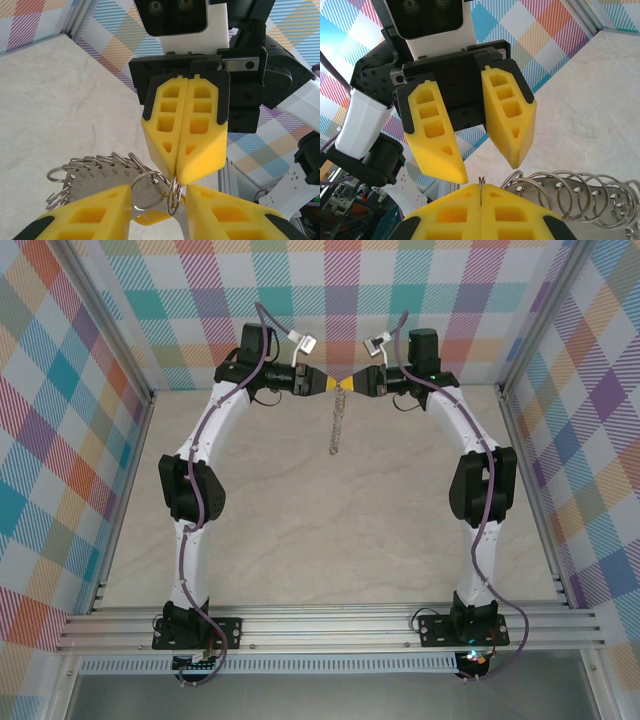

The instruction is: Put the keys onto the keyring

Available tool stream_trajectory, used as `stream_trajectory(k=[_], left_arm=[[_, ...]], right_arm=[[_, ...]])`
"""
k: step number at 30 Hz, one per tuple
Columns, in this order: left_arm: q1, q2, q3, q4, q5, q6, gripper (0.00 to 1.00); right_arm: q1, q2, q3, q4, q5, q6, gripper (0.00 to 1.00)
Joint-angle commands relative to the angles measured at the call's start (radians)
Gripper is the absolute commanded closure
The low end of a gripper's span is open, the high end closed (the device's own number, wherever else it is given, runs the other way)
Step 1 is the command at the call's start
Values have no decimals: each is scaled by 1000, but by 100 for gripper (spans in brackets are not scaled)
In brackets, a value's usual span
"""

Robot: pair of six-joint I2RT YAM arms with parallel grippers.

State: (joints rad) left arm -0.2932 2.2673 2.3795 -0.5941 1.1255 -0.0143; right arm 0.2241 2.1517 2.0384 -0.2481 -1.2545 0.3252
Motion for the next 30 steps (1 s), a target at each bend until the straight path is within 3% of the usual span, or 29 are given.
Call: stream_trajectory(k=[1, 20, 27, 30], left_arm=[[-9, 2, 28, 27, 34, -15, 67], [-27, 12, 28, -1, 74, 7, 70], [-36, 15, 28, -1, 68, 8, 76], [-38, 15, 28, 4, 67, 8, 83]], right_arm=[[8, 3, 29, 32, -39, -3, 100], [8, 5, 25, 56, -25, 16, 100], [8, 7, 25, 60, -28, 18, 100], [8, 5, 22, 57, -27, 17, 100]])
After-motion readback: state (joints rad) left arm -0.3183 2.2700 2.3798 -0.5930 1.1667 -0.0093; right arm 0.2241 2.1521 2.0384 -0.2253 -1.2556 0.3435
